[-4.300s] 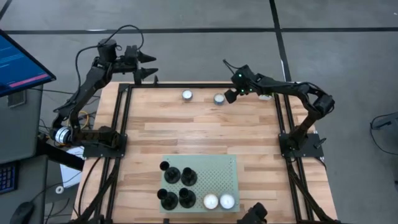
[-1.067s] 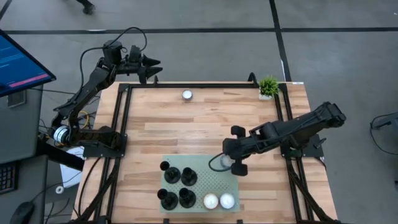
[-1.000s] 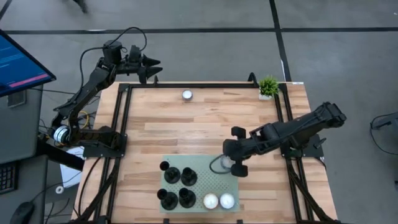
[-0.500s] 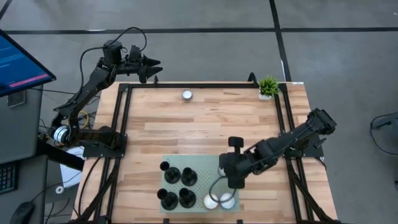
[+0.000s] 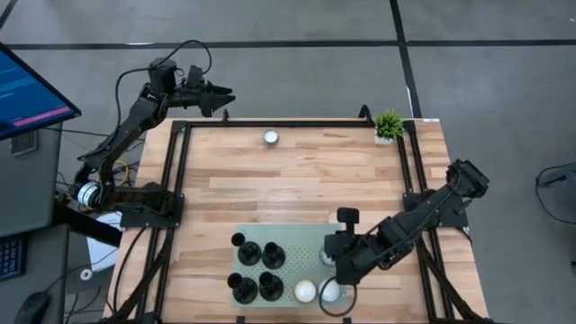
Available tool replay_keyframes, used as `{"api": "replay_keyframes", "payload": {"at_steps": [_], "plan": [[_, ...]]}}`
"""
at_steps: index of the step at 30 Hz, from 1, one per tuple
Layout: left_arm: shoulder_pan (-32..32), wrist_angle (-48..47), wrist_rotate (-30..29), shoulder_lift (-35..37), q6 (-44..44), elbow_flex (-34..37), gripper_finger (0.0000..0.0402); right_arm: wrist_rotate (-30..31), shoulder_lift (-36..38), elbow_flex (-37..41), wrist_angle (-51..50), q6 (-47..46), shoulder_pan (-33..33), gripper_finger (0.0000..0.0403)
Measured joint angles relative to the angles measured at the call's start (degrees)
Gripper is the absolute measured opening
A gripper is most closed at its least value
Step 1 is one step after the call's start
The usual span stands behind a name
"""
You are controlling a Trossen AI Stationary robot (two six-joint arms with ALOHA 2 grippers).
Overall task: Stock candles on shelf
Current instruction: Put the blue scented candle on the shelf
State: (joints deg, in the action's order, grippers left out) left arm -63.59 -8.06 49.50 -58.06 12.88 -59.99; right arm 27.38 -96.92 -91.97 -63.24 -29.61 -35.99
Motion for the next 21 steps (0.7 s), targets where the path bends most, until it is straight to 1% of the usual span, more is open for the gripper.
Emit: {"api": "replay_keyframes", "payload": {"at_steps": [5, 17, 21], "plan": [[0.0, 0.0, 0.0, 0.0, 0.1, 0.0, 0.0285, -0.1, -0.1, 2.0, 0.6, -0.6, -1.0, 0.0000], [0.0, 0.0, 0.0, 0.0, 0.5, 0.0, 0.0285, -0.3, -1.7, 2.1, 0.7, -0.5, -1.4, 0.0000], [0.0, 0.1, 0.0, 0.0, 1.1, 0.0, 0.0285, -0.3, -1.8, 2.1, 0.5, -0.5, -1.6, 0.0007]]}}
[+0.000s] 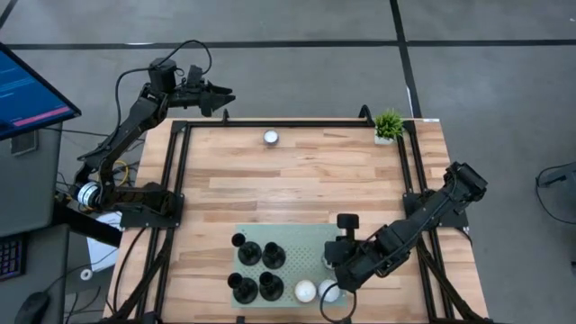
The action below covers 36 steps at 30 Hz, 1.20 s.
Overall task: Stock candles on shelf
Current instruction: Put the blue scented candle on the shelf, then adjust the shelf
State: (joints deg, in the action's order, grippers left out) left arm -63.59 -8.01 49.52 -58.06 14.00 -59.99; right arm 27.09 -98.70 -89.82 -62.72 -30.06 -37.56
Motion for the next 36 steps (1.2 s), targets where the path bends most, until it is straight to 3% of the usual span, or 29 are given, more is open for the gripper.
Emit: {"api": "replay_keyframes", "payload": {"at_steps": [4, 15, 23, 29, 36], "plan": [[0.0, 0.0, 0.0, 0.0, 0.0, 0.0, 0.0285, 0.0, 0.0, 0.0, 0.2, 0.0, 0.1, 0.0027], [0.0, 0.0, 0.0, 0.0, 0.3, 0.0, 0.0285, 0.0, 0.0, 0.0, 0.9, 0.0, 0.2, 0.0143], [0.0, 0.0, -1.8, -2.6, 8.4, 0.0, 0.0285, -1.4, 3.5, -1.4, 1.9, 0.0, 0.2, 0.0216], [1.6, 0.0, -6.4, -7.9, 10.4, 0.0, 0.0269, -1.0, 8.4, -1.7, 1.9, -0.3, 1.9, 0.0232], [3.7, -0.5, -15.1, -16.9, -2.2, 0.0, 0.0234, 3.4, 12.4, -1.7, 2.0, -3.4, 3.3, 0.0219]]}}
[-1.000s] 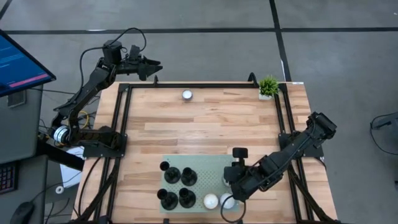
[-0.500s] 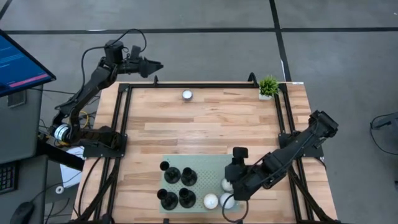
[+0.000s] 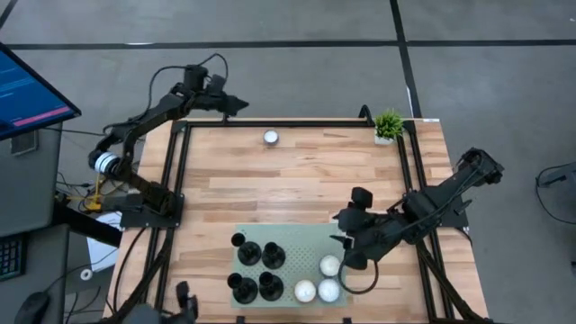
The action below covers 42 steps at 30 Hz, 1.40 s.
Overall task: Stock candles on shelf
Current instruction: Adjust the shelf
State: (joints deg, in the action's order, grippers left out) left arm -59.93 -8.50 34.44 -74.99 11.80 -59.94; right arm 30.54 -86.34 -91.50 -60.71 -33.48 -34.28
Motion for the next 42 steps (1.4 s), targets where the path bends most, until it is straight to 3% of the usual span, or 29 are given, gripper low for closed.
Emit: {"api": "replay_keyframes", "payload": {"at_steps": [5, 8, 18, 23, 27, 35, 39, 42], "plan": [[1.1, -7.0, 3.5, -4.2, -12.9, 0.0, 0.0226, 0.8, 0.5, 0.0, 0.0, -3.2, 0.0, 0.0211], [1.8, -10.6, -2.3, -6.1, -19.9, 0.0, 0.0228, 0.9, 0.5, 0.0, 0.1, -4.6, -0.1, 0.0208], [4.3, -9.6, -2.9, -13.2, -29.6, 0.0, 0.0243, 2.4, -0.8, 0.1, 0.3, -5.6, -0.1, 0.0207], [7.5, -9.3, -5.0, -14.8, -29.7, 0.0, 0.0244, 3.8, -0.7, 0.1, -0.2, -6.9, 0.0, 0.0207], [10.2, -7.3, -13.9, -15.2, -26.8, 0.0, 0.0244, 5.7, -0.7, 0.1, -0.2, -7.1, 0.0, 0.0207], [11.0, -3.8, -15.2, -15.2, -17.5, 0.1, 0.0244, 11.4, -1.2, 0.3, -0.9, -8.4, 0.2, 0.0207], [11.0, -4.5, -15.1, -13.7, -15.1, 2.7, 0.0244, 19.3, -1.1, 0.7, -1.7, -12.4, 4.2, 0.0207], [10.9, -4.4, -14.9, -10.3, -14.5, 4.9, 0.0244, 20.1, 0.2, 0.4, -1.5, -13.3, 11.1, 0.0207]]}}
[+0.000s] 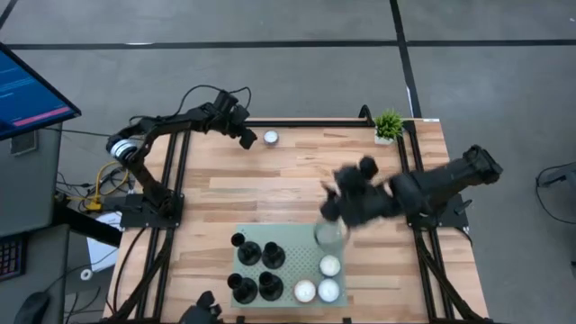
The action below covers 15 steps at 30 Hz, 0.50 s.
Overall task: Stock candles on shelf
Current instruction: Adjust the shelf
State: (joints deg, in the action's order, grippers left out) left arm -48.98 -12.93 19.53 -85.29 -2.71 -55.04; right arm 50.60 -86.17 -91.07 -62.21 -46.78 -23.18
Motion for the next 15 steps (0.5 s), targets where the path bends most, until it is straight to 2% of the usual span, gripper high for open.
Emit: {"api": "replay_keyframes", "payload": {"at_steps": [2, 4, 8, 11, 15], "plan": [[0.0, 0.2, -0.1, 3.3, 0.0, 1.5, 0.0244, -2.9, 0.7, -0.2, 1.2, 2.4, 6.5, 0.0207], [0.0, 0.1, -0.8, 7.0, 0.2, 3.1, 0.0244, -8.5, 0.7, -0.2, 4.9, 6.8, 13.9, 0.0207], [-0.1, 0.1, -3.7, 14.3, 0.7, 5.6, 0.0244, -25.2, -3.6, -0.4, 17.6, 11.8, 27.9, 0.0207], [-0.2, 0.1, -6.3, 18.9, 1.5, 7.1, 0.0244, -32.5, -9.0, -0.2, 24.8, 10.1, 34.5, 0.0207], [-0.8, -0.3, -7.5, 23.7, 2.8, 8.1, 0.0244, -38.8, -16.1, -0.3, 32.3, 6.2, 39.2, 0.0207]]}}
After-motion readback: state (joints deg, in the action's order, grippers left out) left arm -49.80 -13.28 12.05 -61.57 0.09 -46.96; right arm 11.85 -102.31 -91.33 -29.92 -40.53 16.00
